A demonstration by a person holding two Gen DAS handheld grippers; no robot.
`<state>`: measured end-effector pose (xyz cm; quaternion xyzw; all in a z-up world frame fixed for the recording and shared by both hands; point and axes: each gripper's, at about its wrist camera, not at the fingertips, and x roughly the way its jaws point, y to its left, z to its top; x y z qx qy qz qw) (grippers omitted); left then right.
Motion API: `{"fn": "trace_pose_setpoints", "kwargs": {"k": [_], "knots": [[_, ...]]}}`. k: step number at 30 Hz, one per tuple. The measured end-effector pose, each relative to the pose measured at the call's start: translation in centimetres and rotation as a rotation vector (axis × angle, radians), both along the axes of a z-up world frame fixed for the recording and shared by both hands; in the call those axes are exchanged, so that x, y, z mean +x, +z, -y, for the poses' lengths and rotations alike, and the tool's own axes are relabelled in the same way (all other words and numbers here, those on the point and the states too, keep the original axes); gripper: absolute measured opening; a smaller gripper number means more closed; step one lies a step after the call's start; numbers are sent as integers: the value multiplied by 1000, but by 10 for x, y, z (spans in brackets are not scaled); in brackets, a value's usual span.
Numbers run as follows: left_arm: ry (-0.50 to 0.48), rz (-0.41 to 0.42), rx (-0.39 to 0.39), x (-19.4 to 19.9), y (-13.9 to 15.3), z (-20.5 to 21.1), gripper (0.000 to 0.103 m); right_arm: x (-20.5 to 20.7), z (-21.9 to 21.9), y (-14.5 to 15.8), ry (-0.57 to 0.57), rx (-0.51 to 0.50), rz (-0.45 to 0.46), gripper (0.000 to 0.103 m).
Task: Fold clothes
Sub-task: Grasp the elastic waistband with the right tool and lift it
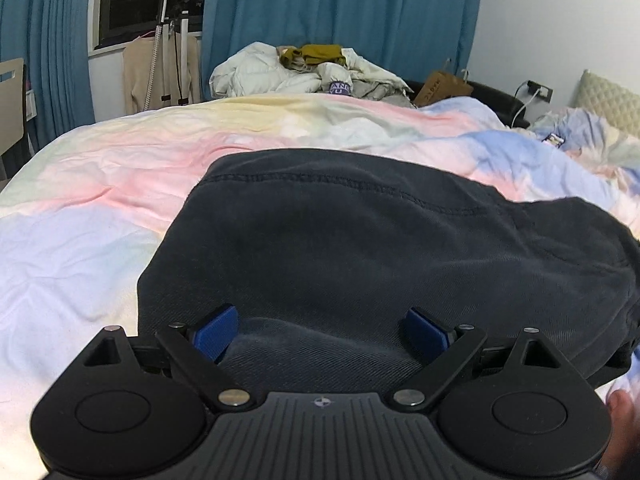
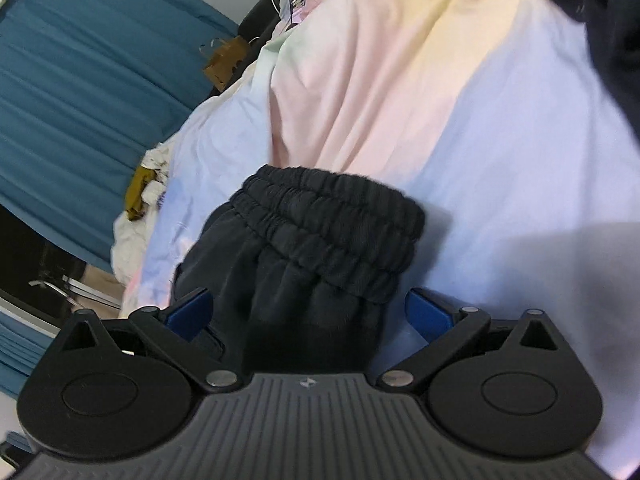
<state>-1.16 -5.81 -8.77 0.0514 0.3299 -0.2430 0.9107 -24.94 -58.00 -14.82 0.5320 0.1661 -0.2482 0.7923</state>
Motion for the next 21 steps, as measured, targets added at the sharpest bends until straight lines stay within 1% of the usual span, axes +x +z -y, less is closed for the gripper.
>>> {"fn": "trace_pose_setpoints", "kwargs": {"k": [2, 4, 5, 6, 7, 8, 9, 11, 12, 16, 19, 21], "knots": [[-3, -1, 0, 1, -1, 0, 95, 6, -1, 3, -4, -22, -14, 100], [-1, -7, -8, 2, -1, -1, 95, 12, -2, 7, -9, -46, -32, 86], [0, -10, -11, 3, -1, -1, 95, 15, -2, 9, -11, -58, -41, 75], [-1, -11, -12, 4, -2, -1, 95, 18, -3, 11, -14, -69, -50, 66], [-3, -10, -10, 4, -2, -1, 95, 19, -3, 14, -14, -86, -56, 61], [-5, -8, -6, 4, -2, 0, 96, 19, -3, 17, -13, -103, -62, 47], [-8, -6, -2, 3, -2, 0, 96, 18, -3, 19, -15, -113, -63, 39], [-13, -3, 6, 3, -3, 2, 96, 17, -4, 26, -19, -126, -53, 31], [-13, -3, 3, 4, -2, 1, 96, 16, -7, 30, -19, -140, -44, 29], [-2, -4, -21, 6, 4, -2, 95, 22, -26, 56, -2, -227, 4, 26], [16, 1, -42, 5, 11, -5, 95, 33, -45, 84, 24, -301, 53, 25], [34, 21, -47, 5, 19, -9, 95, 41, -60, 105, 48, -354, 89, 24]]}}
